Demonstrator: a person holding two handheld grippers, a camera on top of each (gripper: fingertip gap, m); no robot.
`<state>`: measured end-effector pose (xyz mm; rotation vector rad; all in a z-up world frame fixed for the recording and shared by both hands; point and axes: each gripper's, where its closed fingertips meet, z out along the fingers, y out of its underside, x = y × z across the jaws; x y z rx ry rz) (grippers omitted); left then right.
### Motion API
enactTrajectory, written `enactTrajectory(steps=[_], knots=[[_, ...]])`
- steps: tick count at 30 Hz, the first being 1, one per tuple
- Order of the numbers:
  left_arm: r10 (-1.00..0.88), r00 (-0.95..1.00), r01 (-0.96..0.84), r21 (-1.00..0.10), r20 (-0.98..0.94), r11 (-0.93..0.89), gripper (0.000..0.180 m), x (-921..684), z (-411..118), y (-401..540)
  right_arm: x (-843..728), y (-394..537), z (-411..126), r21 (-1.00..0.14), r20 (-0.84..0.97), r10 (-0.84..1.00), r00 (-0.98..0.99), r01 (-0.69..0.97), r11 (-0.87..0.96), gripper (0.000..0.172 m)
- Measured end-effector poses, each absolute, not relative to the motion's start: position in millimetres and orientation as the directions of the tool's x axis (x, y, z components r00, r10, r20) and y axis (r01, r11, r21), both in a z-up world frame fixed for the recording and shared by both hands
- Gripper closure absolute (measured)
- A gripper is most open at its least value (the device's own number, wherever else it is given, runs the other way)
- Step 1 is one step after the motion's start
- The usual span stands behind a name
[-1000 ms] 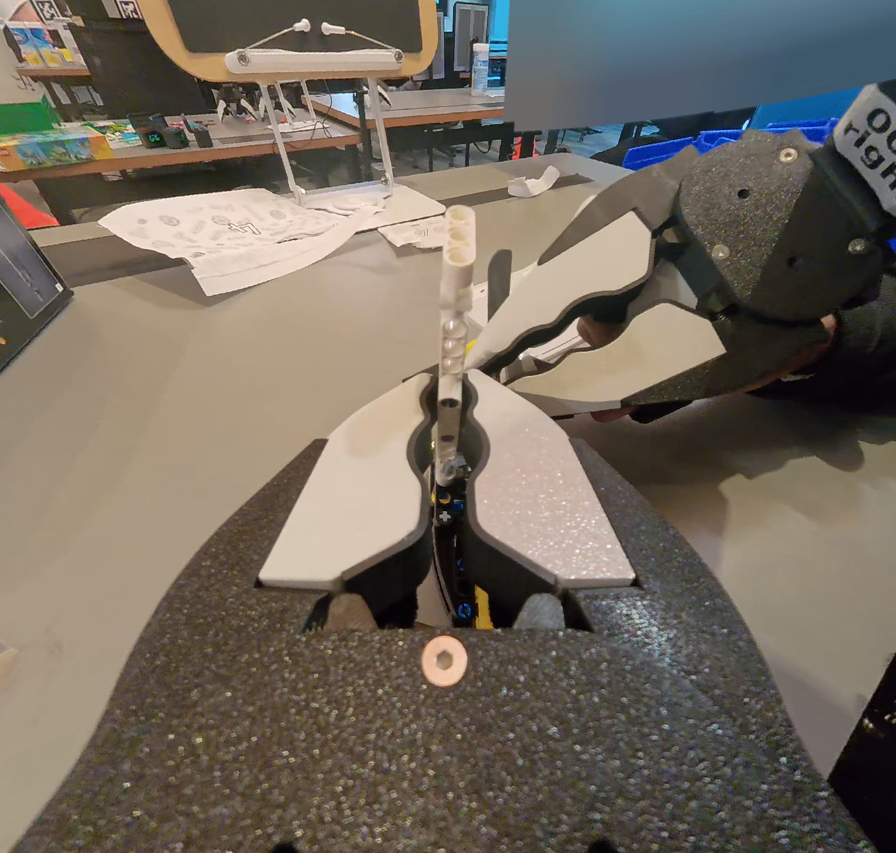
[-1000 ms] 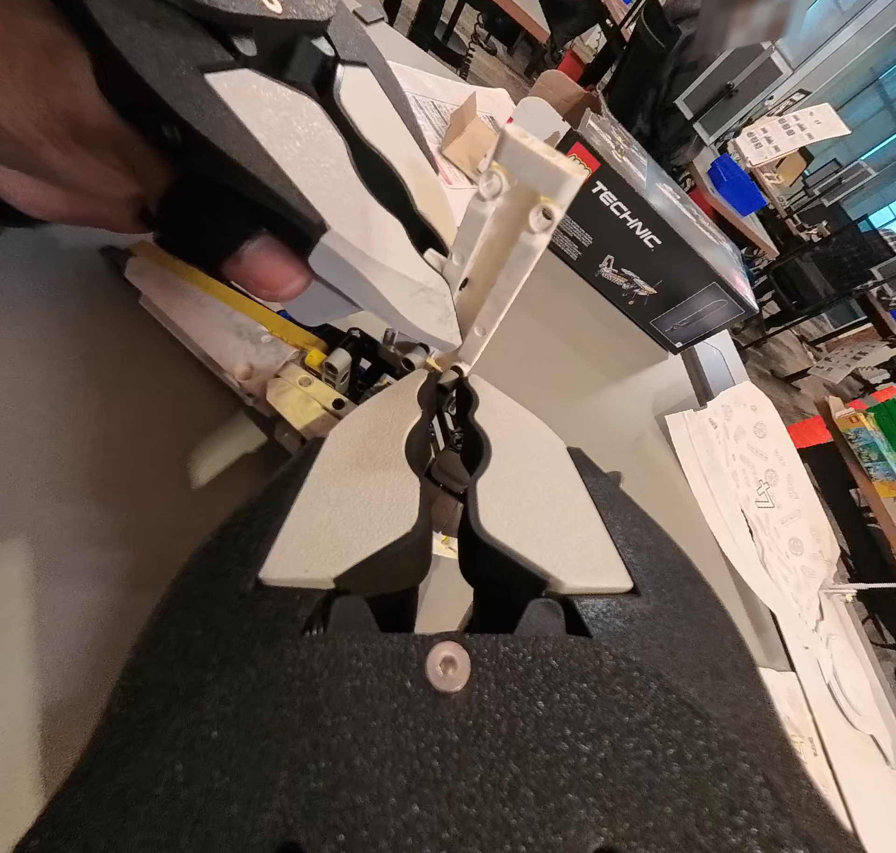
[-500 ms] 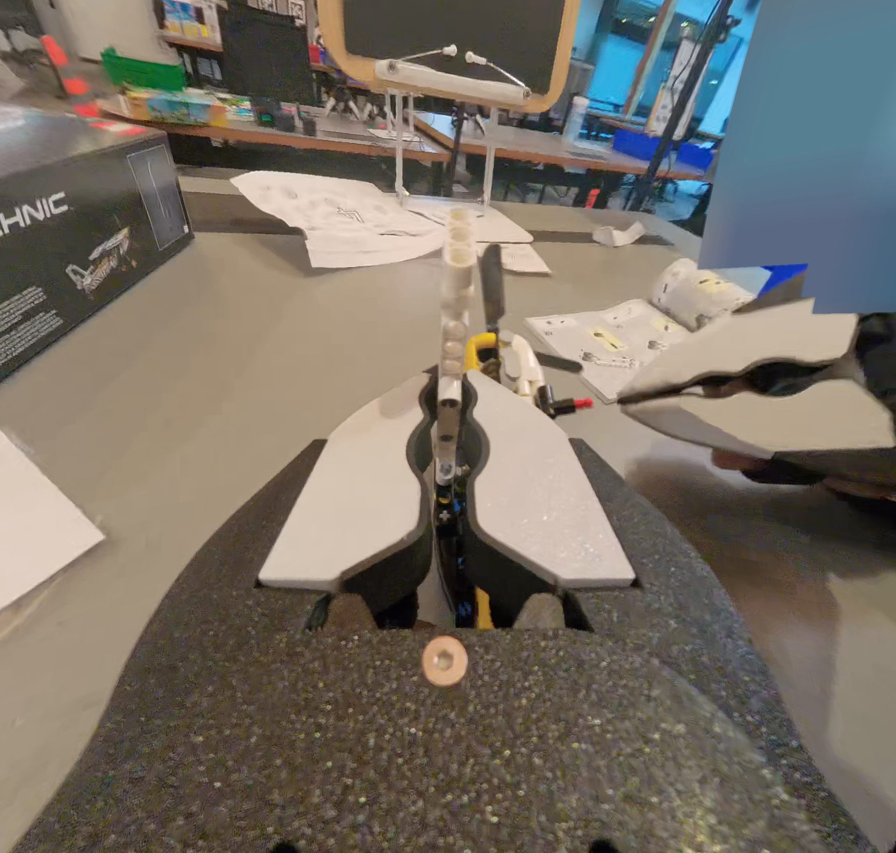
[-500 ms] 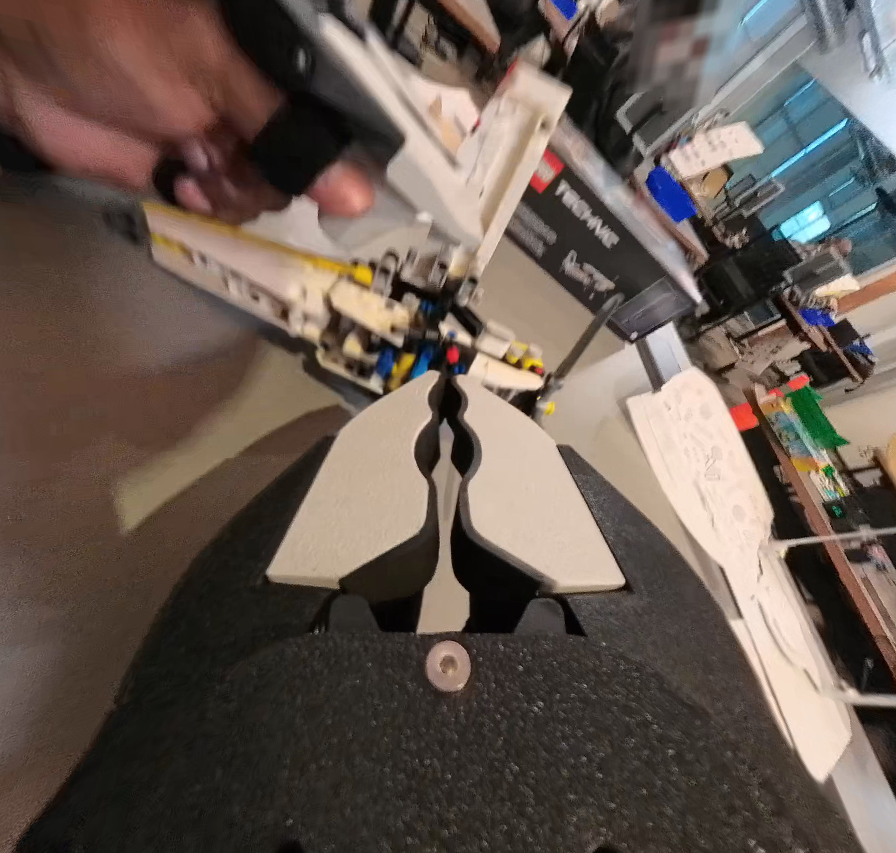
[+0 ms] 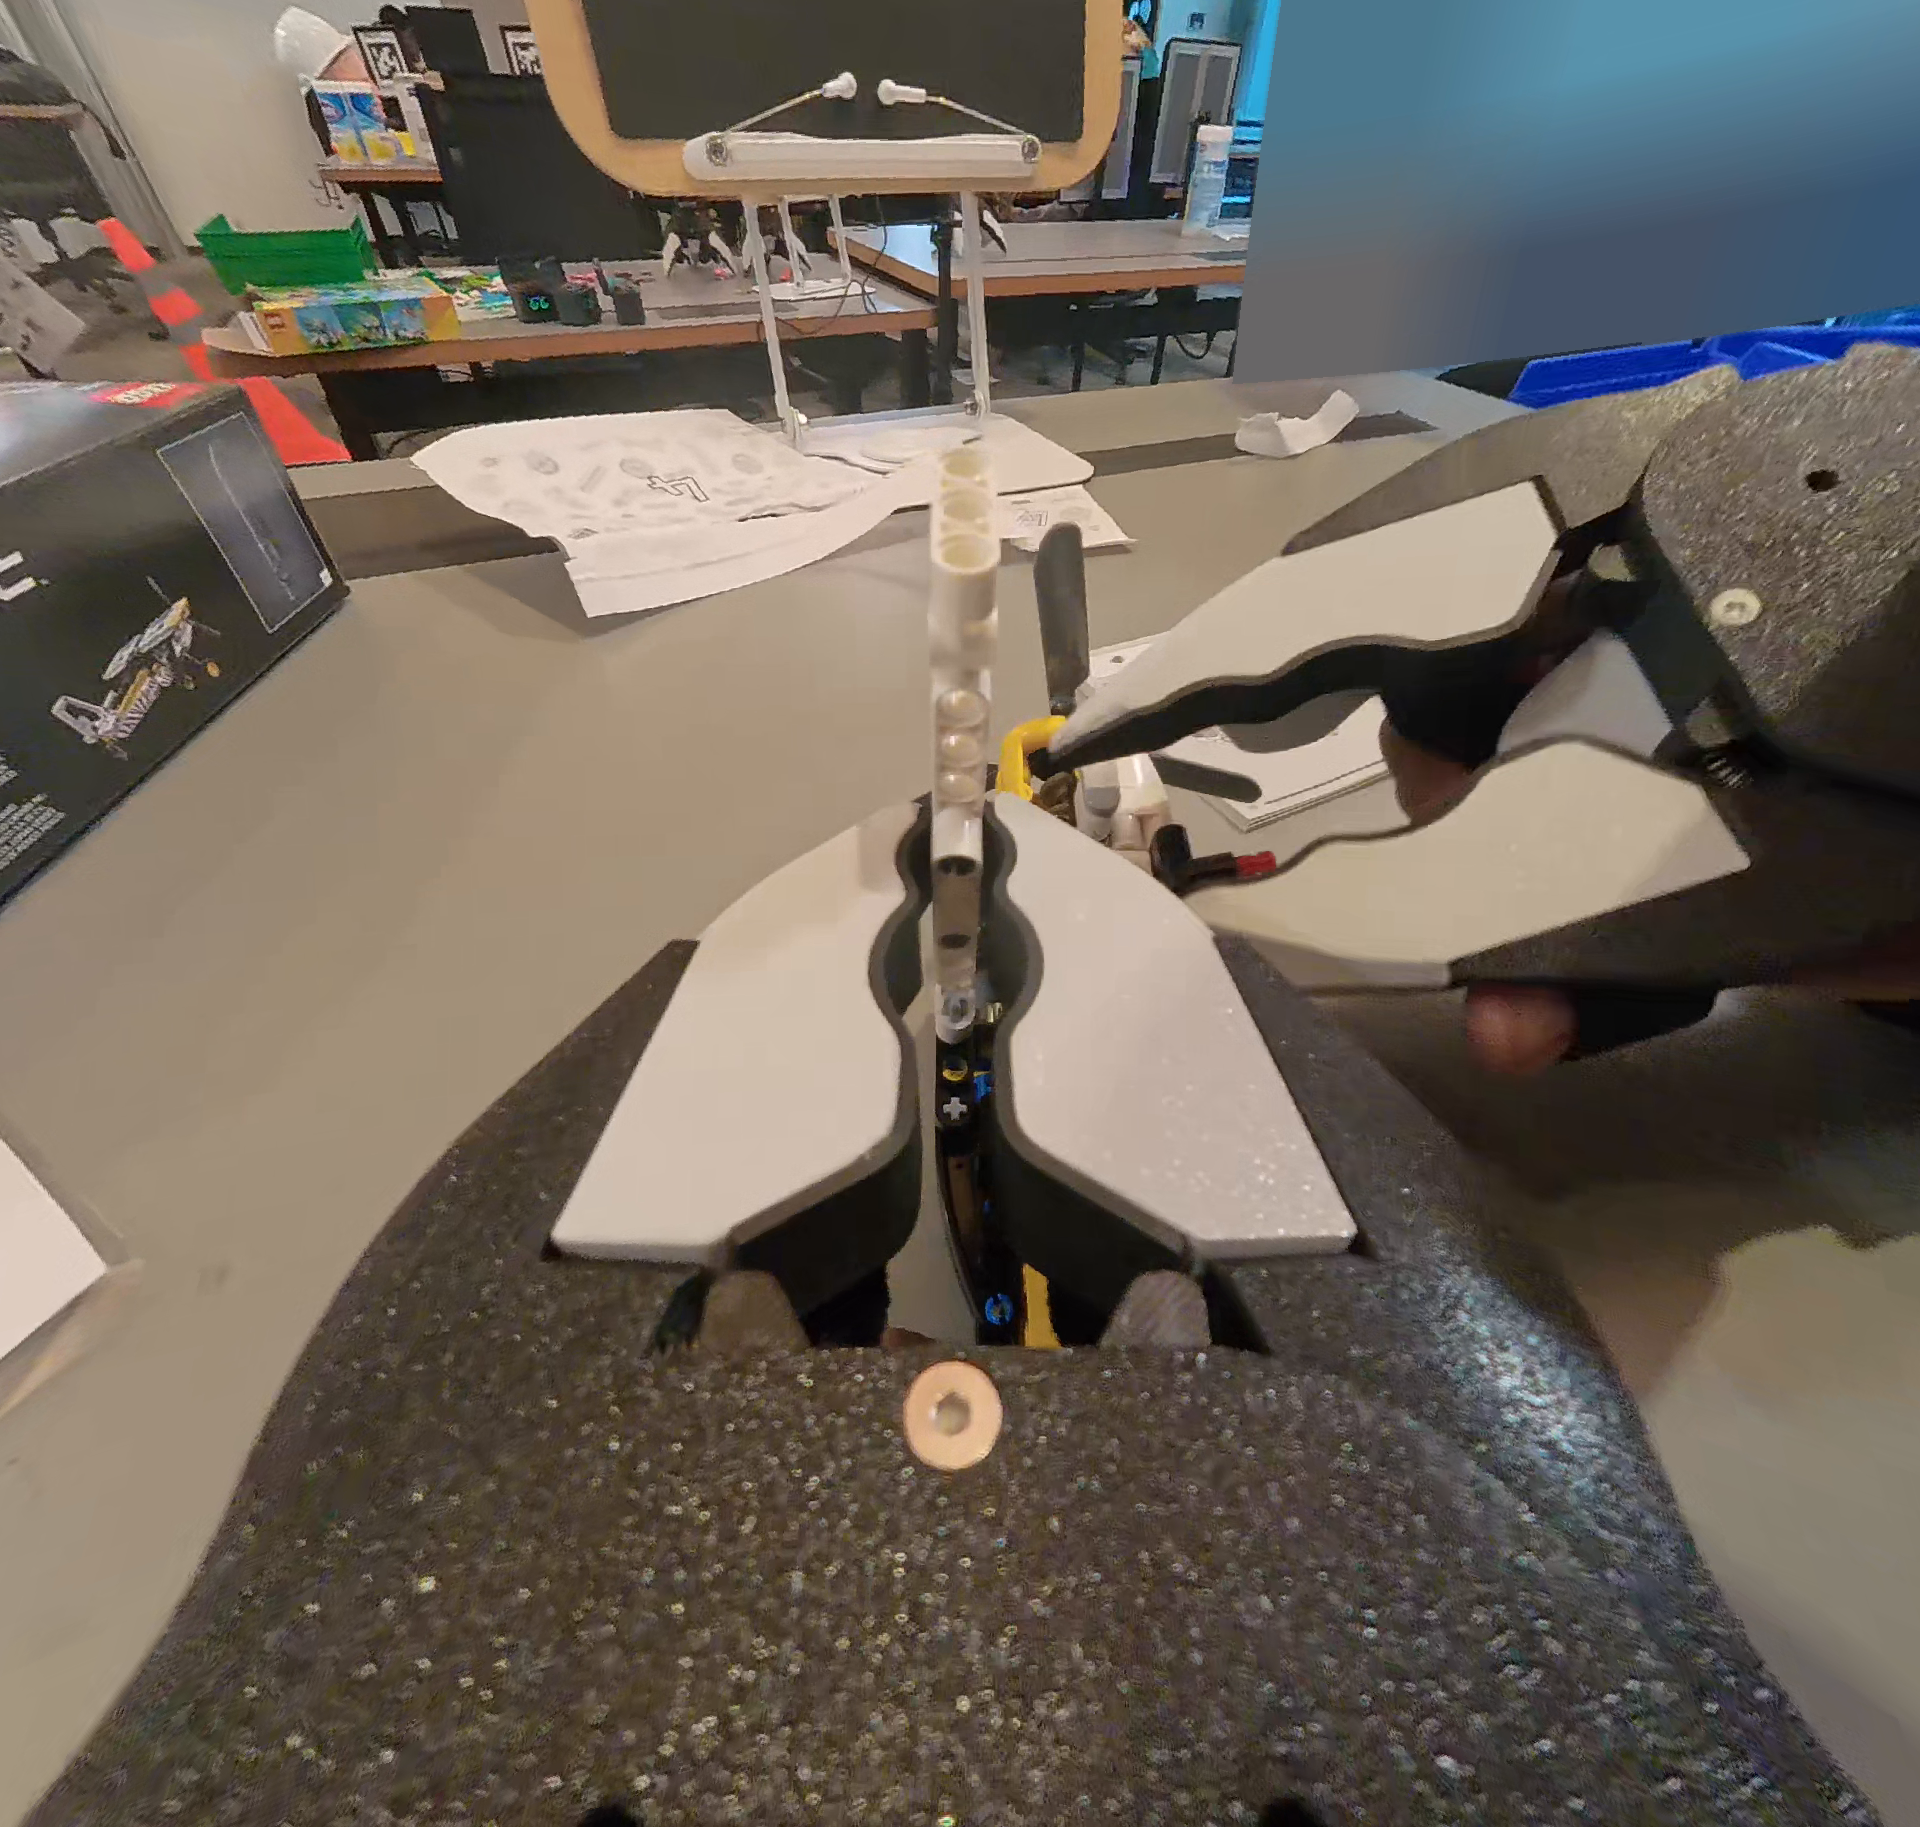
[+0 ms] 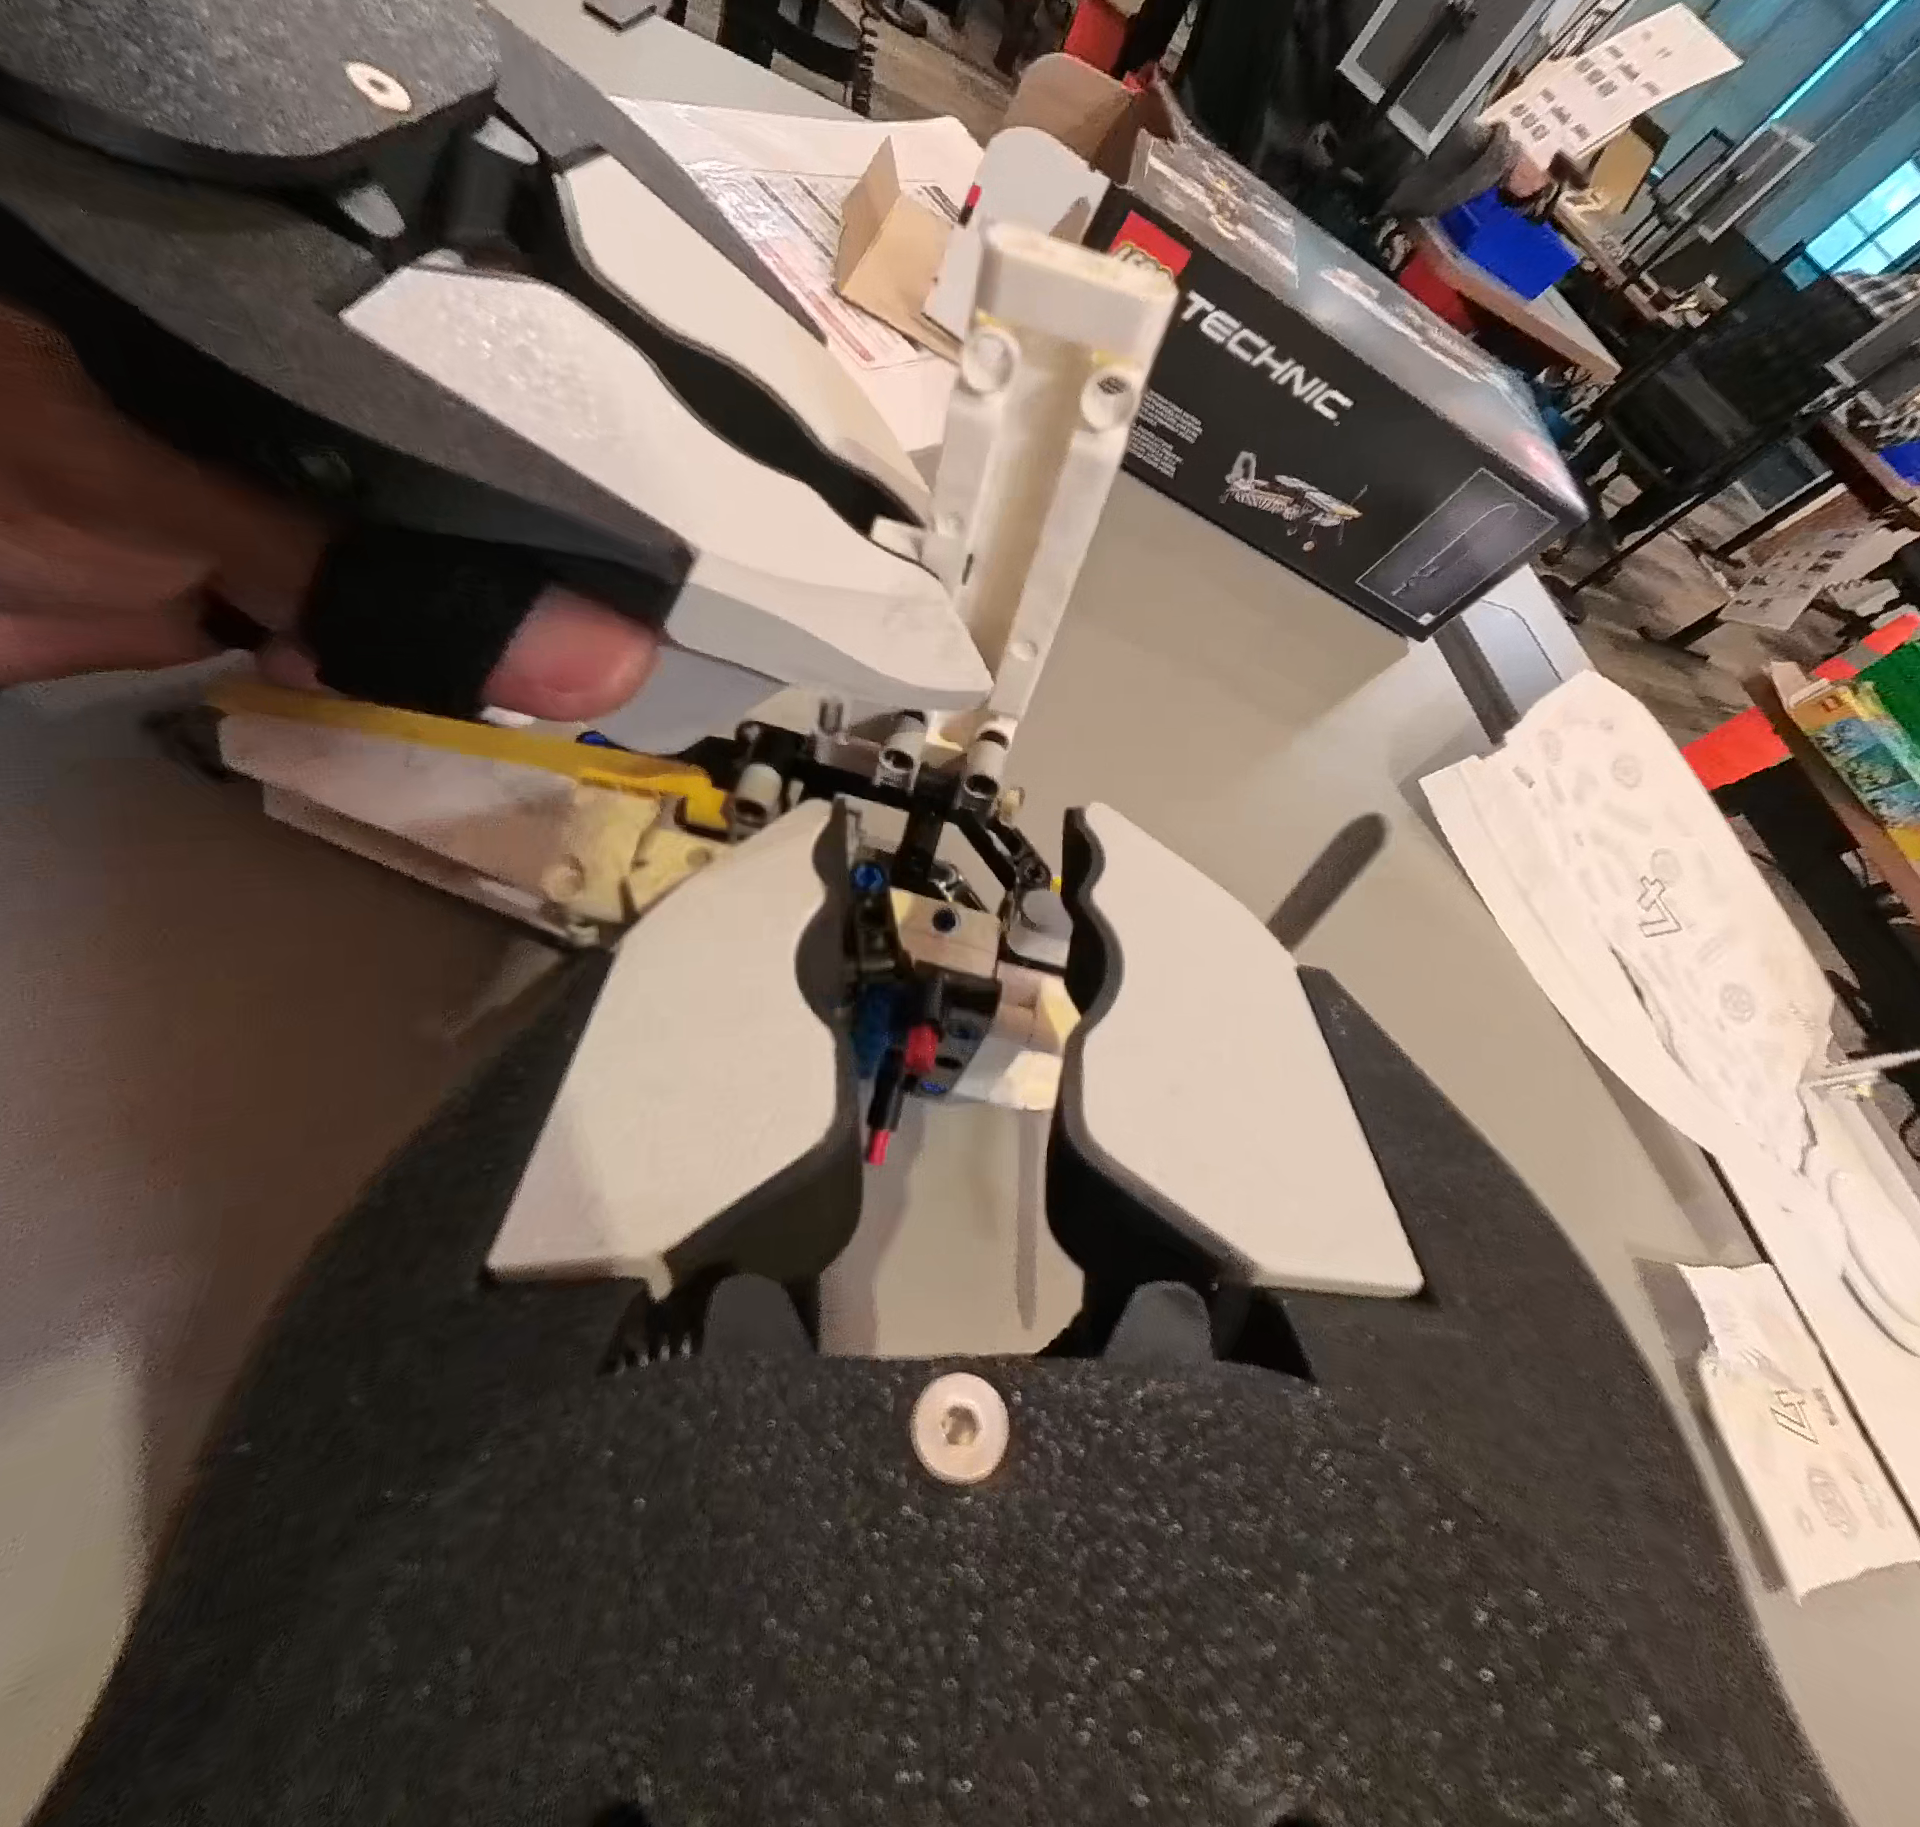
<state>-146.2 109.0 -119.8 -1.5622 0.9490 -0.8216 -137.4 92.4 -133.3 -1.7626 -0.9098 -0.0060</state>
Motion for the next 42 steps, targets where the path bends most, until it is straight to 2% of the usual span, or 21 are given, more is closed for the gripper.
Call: enactTrajectory(steps=[22,27,29,31,34,39,40,41,42], knots=[[-0.911,0.380,-0.083,-0.975,0.160,-0.205,0.168,-138.8,-119.1,93.1,-142.1,89.9,-134.7,-0.821,0.410,0.596,0.690,0.564,-0.088,0.149],[-0.916,0.331,-0.078,-0.961,0.225,-0.264,0.168,-137.8,-119.2,92.5,-140.0,87.2,-134.6,-0.804,0.451,0.582,0.676,0.591,-0.063,0.149],[-0.892,0.371,-0.052,-0.954,0.256,-0.295,0.171,-143.8,-120.0,102.3,-139.1,84.7,-133.1,-0.812,0.451,0.579,0.679,0.581,-0.048,0.149],[-0.877,0.299,-0.014,-0.917,0.376,-0.398,0.171,-145.2,-121.2,102.5,-140.0,82.7,-131.6,-0.815,0.446,0.579,0.683,0.577,-0.053,0.150],[-0.898,0.348,-0.063,-0.949,0.269,-0.309,0.171,-142.4,-120.8,101.2,-138.4,84.4,-131.6,-0.833,0.417,0.580,0.700,0.550,-0.065,0.150],[-0.865,0.272,-0.008,-0.898,0.422,-0.440,0.170,-139.8,-121.9,102.9,-135.8,85.4,-130.8,-0.827,0.439,0.562,0.701,0.560,-0.053,0.150],[-0.864,0.266,-0.007,-0.895,0.427,-0.445,0.169,-139.6,-121.8,102.9,-135.9,85.5,-130.4,-0.825,0.443,0.560,0.700,0.563,-0.051,0.151],[-0.863,0.269,-0.010,-0.895,0.427,-0.446,0.169,-139.6,-122.2,103.5,-137.4,84.2,-130.4,-0.821,0.449,0.567,0.690,0.569,-0.042,0.165],[-0.862,0.274,-0.012,-0.895,0.427,-0.447,0.170,-139.7,-123.5,104.3,-138.6,83.3,-130.8,-0.816,0.458,0.568,0.684,0.577,-0.036,0.165]])
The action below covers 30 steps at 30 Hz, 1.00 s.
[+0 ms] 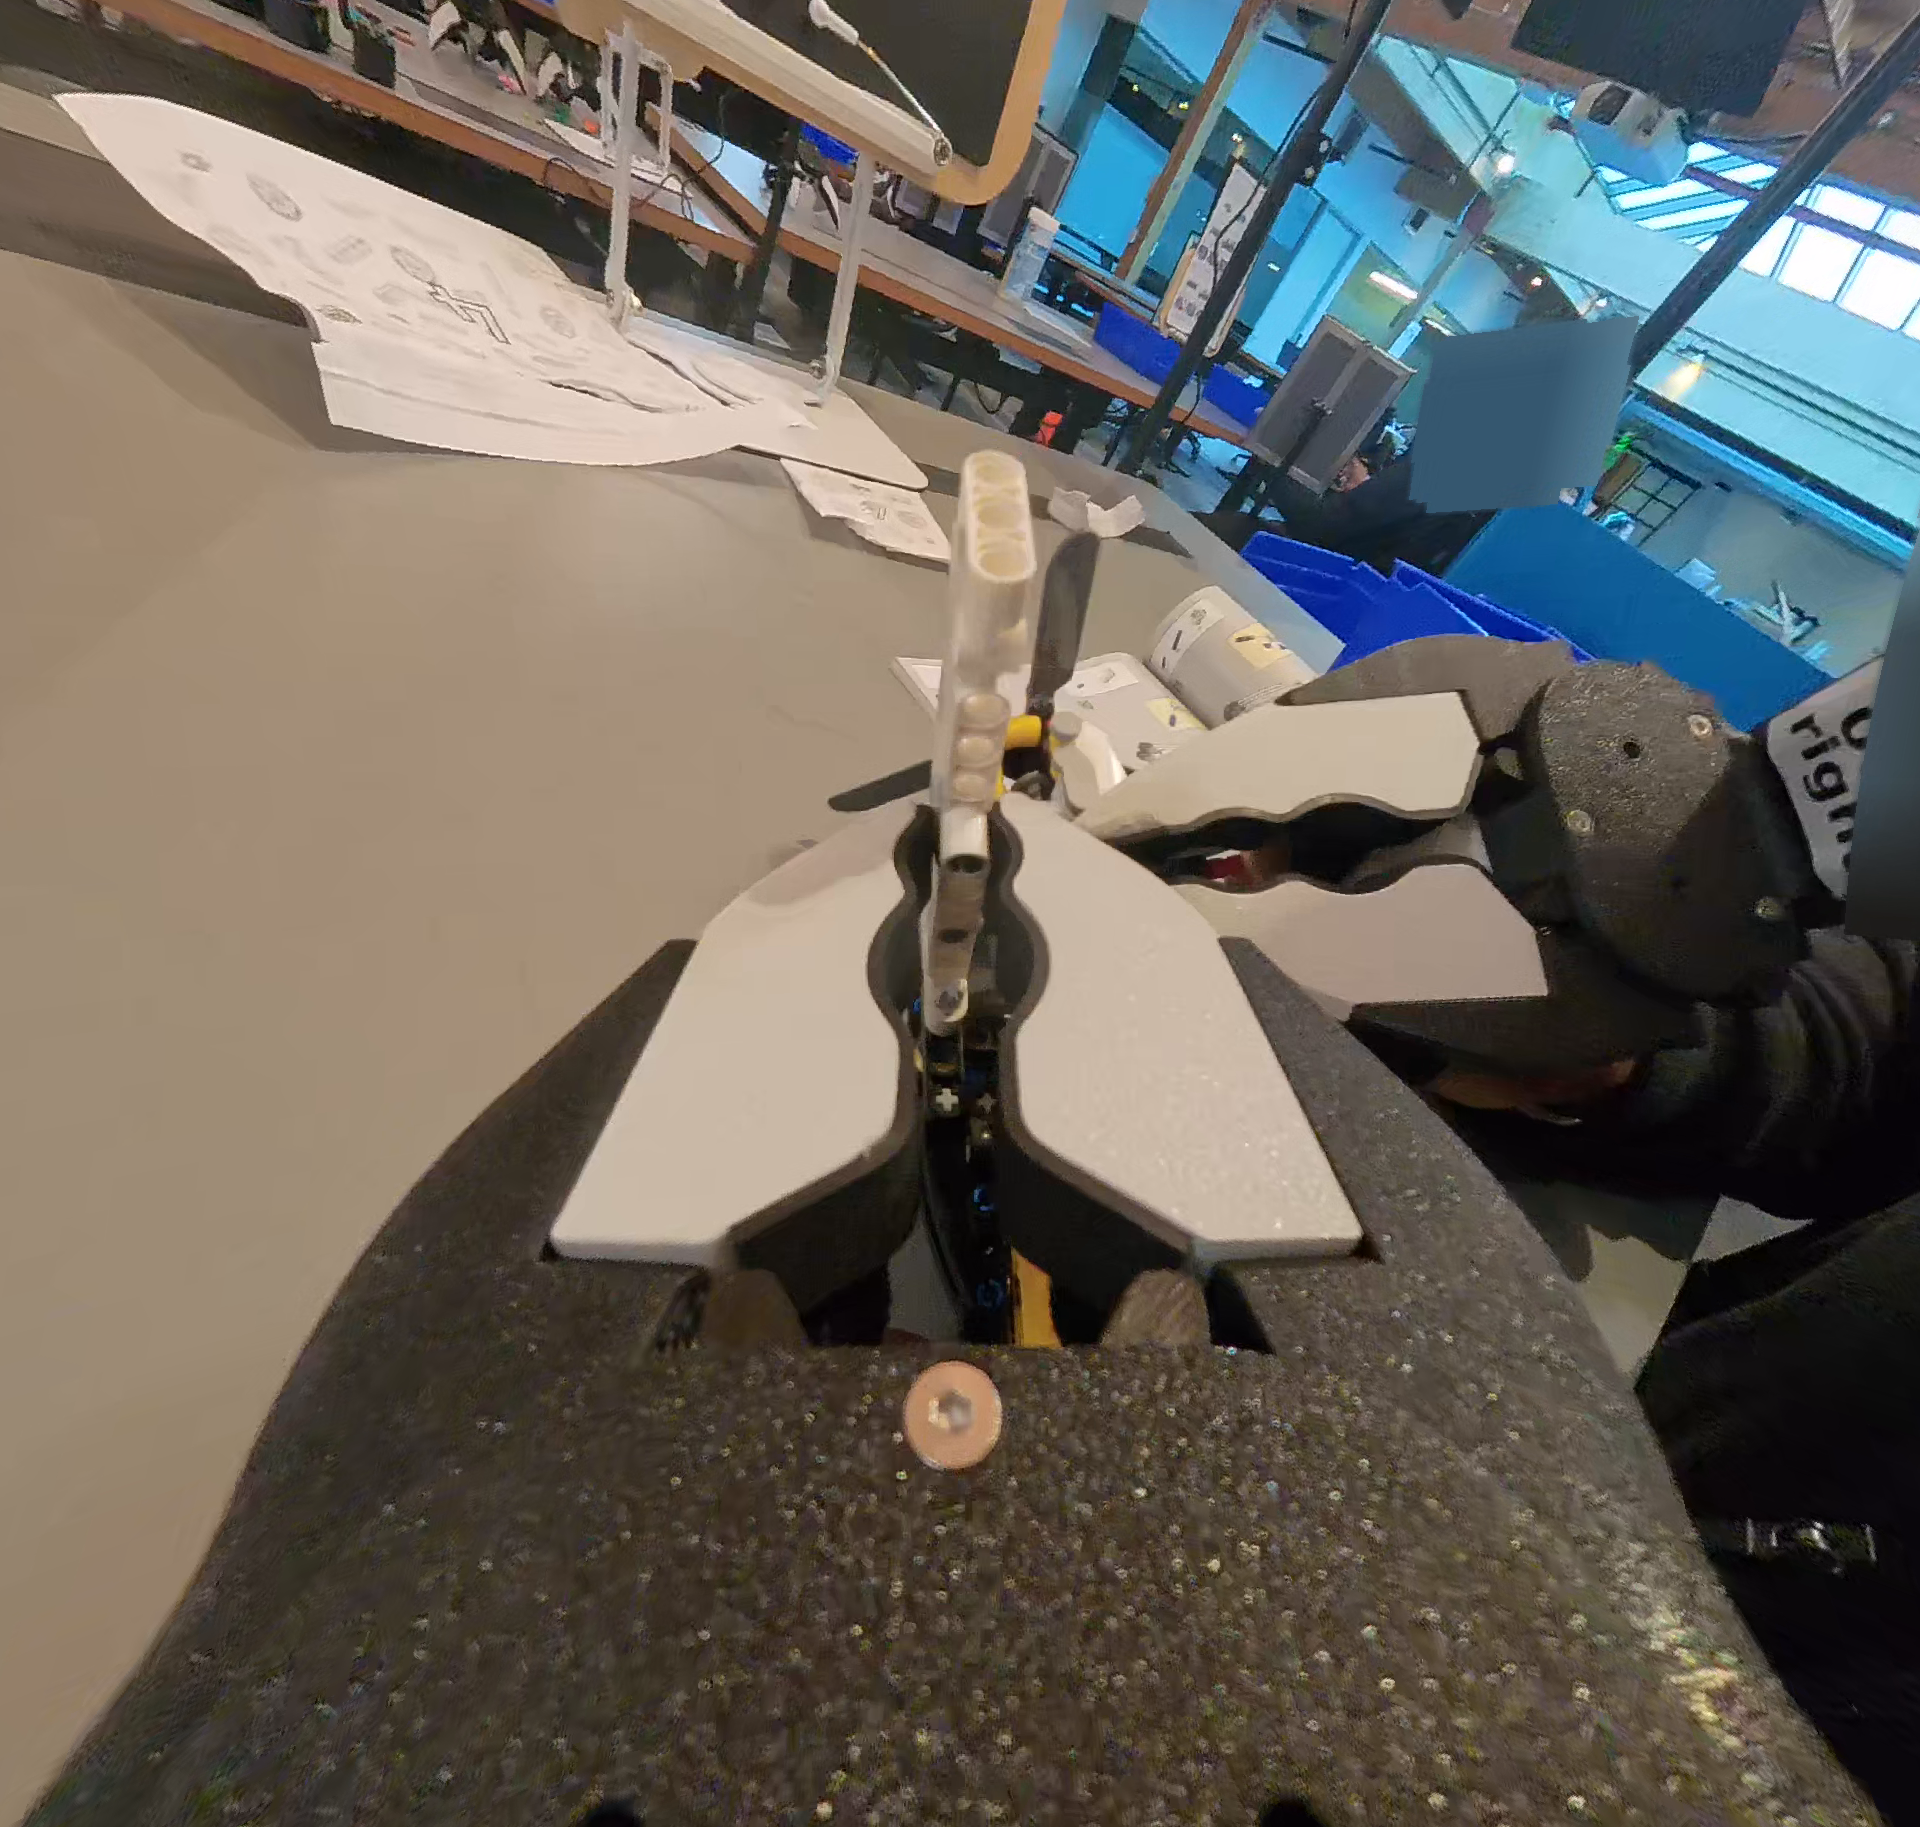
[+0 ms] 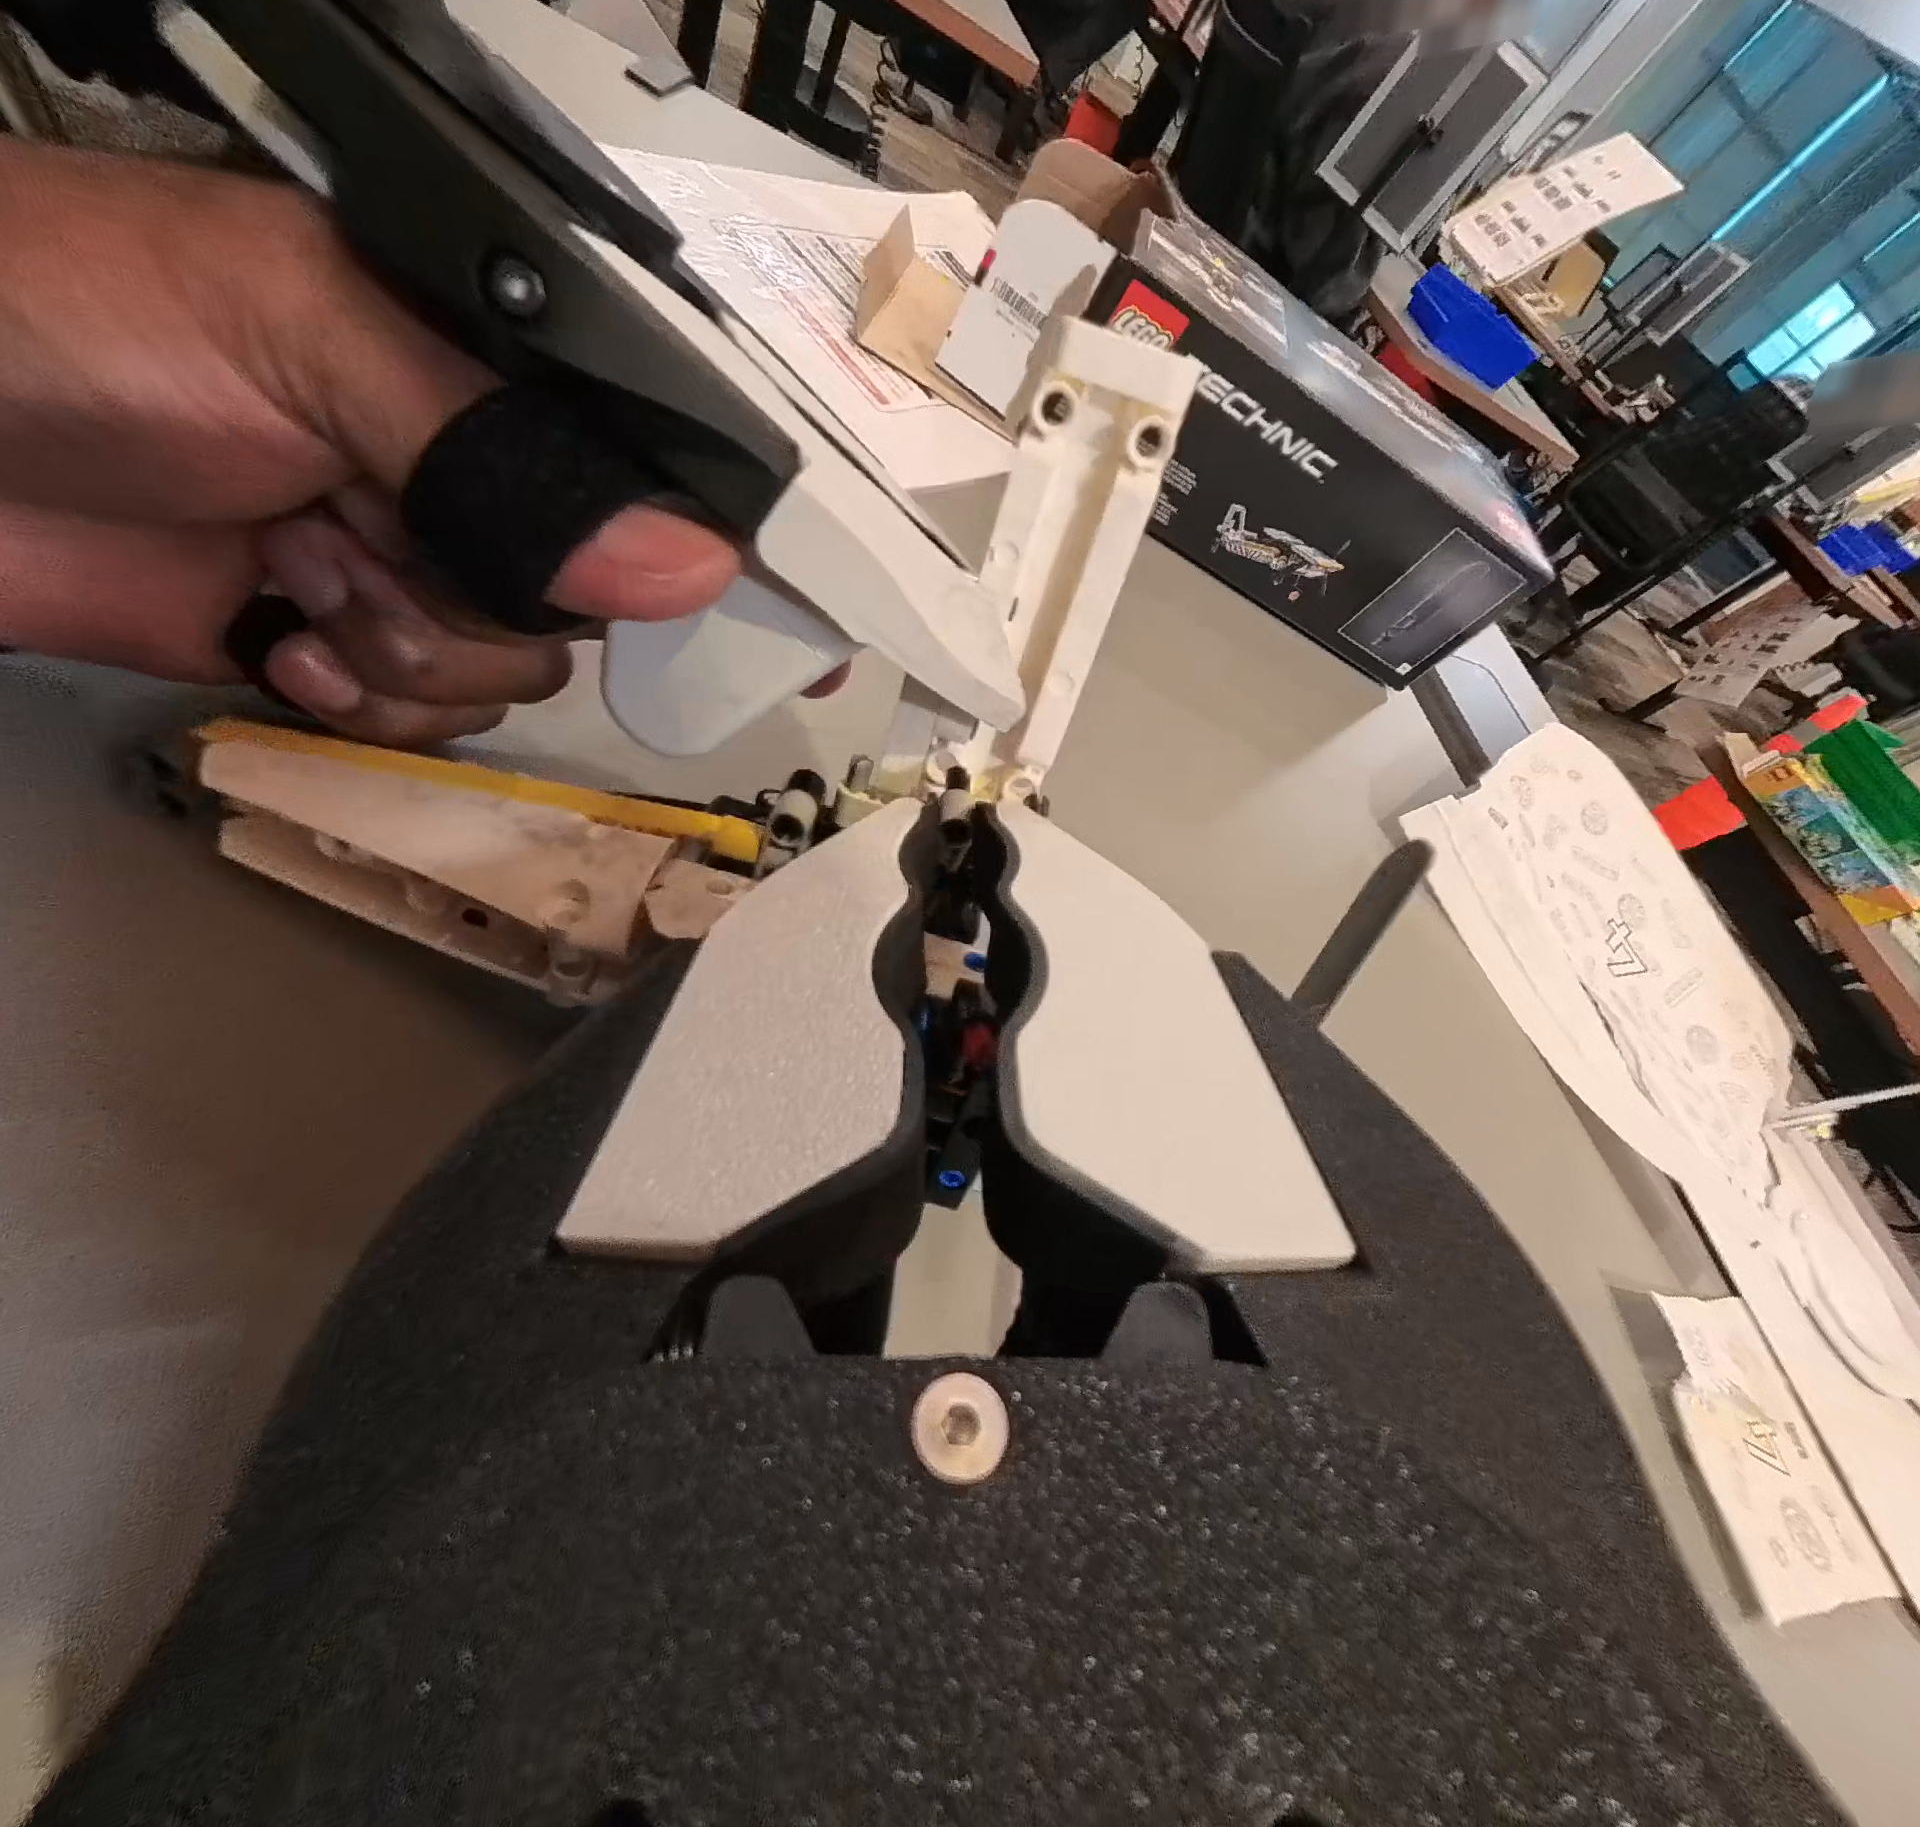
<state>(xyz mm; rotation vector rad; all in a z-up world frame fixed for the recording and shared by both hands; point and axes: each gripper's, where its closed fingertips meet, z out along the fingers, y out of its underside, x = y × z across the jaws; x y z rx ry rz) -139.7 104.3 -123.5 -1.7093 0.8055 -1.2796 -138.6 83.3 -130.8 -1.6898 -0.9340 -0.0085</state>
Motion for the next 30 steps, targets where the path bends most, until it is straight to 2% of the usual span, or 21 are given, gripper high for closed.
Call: enactTrajectory(steps=[19,24,28,30], knots=[[-0.914,0.357,-0.067,-0.971,0.190,-0.228,0.171,-137.1,-119.2,93.4,-140.9,79.2,-133.3,-0.761,0.508,0.578,0.639,0.647,-0.046,0.164],[-0.911,0.407,-0.104,-0.989,0.058,-0.110,0.171,-138.6,-117.1,92.7,-141.5,78.2,-136.6,-0.740,0.509,0.590,0.627,0.669,-0.072,0.164],[-0.912,0.385,-0.048,-0.984,0.142,-0.173,0.171,-139.4,-116.9,93.6,-141.1,77.6,-136.8,-0.748,0.485,0.601,0.635,0.658,-0.090,0.164],[-0.913,0.391,-0.053,-0.988,0.113,-0.145,0.171,-139.2,-116.0,92.8,-140.5,77.6,-136.8,-0.758,0.469,0.602,0.647,0.644,-0.103,0.164]])
